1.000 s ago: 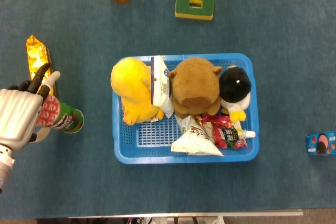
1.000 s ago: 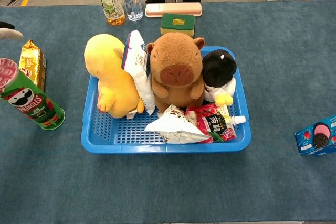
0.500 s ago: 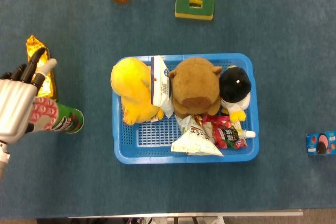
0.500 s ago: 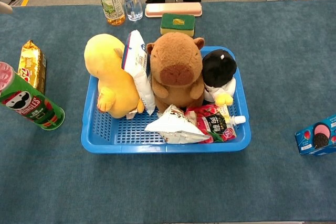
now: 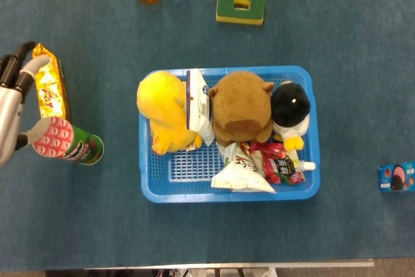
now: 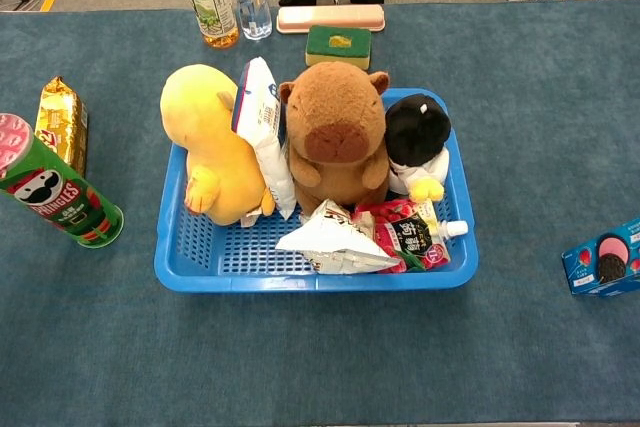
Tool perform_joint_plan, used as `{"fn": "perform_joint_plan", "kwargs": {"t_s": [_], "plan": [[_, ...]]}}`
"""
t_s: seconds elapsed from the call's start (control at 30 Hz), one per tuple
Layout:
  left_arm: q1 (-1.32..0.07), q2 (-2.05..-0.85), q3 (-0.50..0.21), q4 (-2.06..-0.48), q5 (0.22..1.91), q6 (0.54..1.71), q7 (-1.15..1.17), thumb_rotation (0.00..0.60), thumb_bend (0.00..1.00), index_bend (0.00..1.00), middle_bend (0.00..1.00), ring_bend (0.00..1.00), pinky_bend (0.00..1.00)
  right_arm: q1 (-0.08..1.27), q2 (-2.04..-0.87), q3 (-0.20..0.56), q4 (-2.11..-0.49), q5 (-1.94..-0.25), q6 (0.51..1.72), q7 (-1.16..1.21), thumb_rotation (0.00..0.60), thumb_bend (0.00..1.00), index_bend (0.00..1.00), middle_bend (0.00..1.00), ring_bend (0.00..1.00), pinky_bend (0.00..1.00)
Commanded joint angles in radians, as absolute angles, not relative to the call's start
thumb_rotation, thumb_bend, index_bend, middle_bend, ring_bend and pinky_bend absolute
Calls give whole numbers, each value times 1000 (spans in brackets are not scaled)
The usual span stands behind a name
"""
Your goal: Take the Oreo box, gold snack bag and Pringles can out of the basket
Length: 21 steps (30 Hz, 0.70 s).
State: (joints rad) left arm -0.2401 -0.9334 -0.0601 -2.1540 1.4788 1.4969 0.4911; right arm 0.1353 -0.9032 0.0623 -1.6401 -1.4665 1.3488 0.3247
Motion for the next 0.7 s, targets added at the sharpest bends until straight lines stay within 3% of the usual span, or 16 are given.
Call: {"fn": "perform_joint_plan", "kwargs": {"t_s": [0.03,0.4,0.7], "plan": [[-225,-986,-92,-2098,1504,1558,481,600,135,258,183,218,434,107,-870,57,-1696,-1492,1405,266,600,0,96,276,237,554],[-222,-1103,-141,-1894,1474,1587,323,600,135,311,257,220,435,-17,-806,29,-1912,-1534,1614,-144,600,0,107,276,237,553],[-213,-1142,-151,-1772,1467,1584,175,600,135,343,303,249,435,-110,-846,-2,-1995,-1551,1727,-359,600,0,111,277,237,554]]}}
